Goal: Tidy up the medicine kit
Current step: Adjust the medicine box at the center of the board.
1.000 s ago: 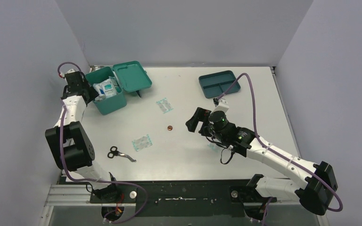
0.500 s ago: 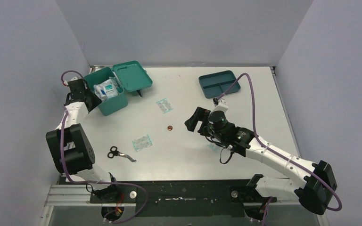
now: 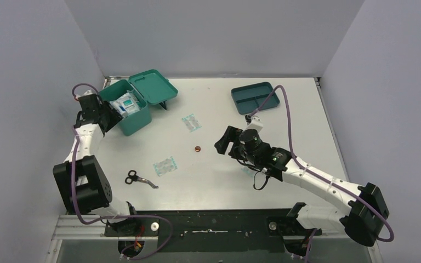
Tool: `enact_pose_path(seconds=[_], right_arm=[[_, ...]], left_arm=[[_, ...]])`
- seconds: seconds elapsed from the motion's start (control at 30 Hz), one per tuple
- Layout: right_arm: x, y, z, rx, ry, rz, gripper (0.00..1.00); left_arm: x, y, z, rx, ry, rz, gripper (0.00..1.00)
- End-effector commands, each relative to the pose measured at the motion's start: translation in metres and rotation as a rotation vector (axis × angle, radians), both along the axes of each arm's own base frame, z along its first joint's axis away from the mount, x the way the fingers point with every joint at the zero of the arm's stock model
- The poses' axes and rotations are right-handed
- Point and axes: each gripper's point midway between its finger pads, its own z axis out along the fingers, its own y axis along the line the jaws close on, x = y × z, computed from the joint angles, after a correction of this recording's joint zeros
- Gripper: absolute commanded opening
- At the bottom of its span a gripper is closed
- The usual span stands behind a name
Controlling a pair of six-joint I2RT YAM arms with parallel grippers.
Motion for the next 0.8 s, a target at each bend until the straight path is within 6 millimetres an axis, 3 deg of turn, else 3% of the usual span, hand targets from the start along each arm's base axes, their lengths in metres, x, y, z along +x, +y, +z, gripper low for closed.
enact_pose_path(seconds=[0.0, 0.13, 0.2, 0.3, 0.5, 0.67, 0.77], right_arm=[[0.024, -0.017, 0.000, -0.073, -0.057, -0.079, 0.79], [0.055, -0.043, 0.010, -0.124, -0.105, -0.171, 0.75], [0.073, -0.053, 0.019, -0.146, -0.145, -0.232, 0.72], [0.102, -0.066, 0.016, -0.193, -0.150, -0.309, 0.66], [0.154, -0.084, -0.003, -0.150, -0.084, -0.406, 0.49], [0.191, -0.095, -0.026, -0.117, -0.026, -0.507, 0.47], [0.212, -0.100, -0.040, -0.078, 0.007, -0.574, 0.50]], left_arm=[[-0.002, -0.004, 0.062, 0.049, -0.147, -0.022, 0.43], [-0.015, -0.017, 0.104, 0.094, -0.255, -0.047, 0.44], [-0.021, -0.035, 0.119, 0.117, -0.304, -0.088, 0.45], [-0.031, -0.075, 0.135, 0.119, -0.379, -0.203, 0.48], [-0.057, -0.146, 0.134, 0.062, -0.377, -0.529, 0.51], [-0.090, -0.216, 0.122, -0.005, -0.393, -0.818, 0.54], [-0.107, -0.245, 0.108, -0.078, -0.402, -0.922, 0.55]])
